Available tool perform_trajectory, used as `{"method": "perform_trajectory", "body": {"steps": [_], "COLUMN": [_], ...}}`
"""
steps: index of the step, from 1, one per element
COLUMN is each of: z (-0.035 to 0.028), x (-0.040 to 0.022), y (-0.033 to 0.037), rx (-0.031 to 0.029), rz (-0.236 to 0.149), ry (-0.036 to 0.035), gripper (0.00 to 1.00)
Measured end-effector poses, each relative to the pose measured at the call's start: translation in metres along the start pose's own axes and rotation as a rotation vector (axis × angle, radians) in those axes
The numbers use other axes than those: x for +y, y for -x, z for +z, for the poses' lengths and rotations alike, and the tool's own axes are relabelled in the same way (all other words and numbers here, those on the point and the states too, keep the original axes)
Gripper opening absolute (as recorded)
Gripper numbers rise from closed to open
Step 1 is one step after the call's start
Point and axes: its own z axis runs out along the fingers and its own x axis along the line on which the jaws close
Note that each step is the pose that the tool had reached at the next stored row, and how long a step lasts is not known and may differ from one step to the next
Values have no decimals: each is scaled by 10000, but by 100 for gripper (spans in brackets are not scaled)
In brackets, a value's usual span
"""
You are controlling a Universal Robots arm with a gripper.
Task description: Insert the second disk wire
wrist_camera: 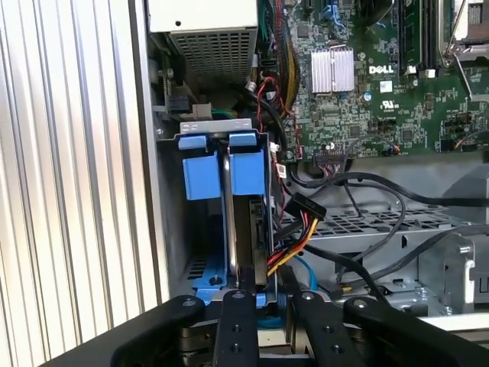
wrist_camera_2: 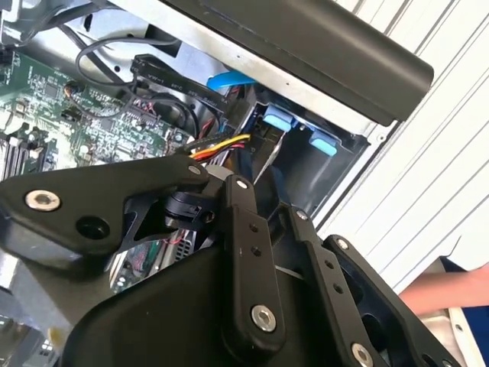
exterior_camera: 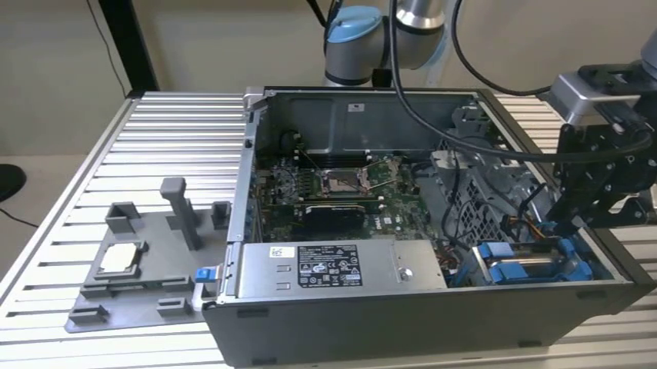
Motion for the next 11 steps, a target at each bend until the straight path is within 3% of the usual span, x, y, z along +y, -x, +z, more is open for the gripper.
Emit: {"method": "perform_trajectory", "body": {"steps": [5,11], "z": [-1,1], "x": [-3,-59], "y": [2,42], "rx": [1,13], "rz": [1,74], "ry": [0,9], "gripper": [100,100]}}
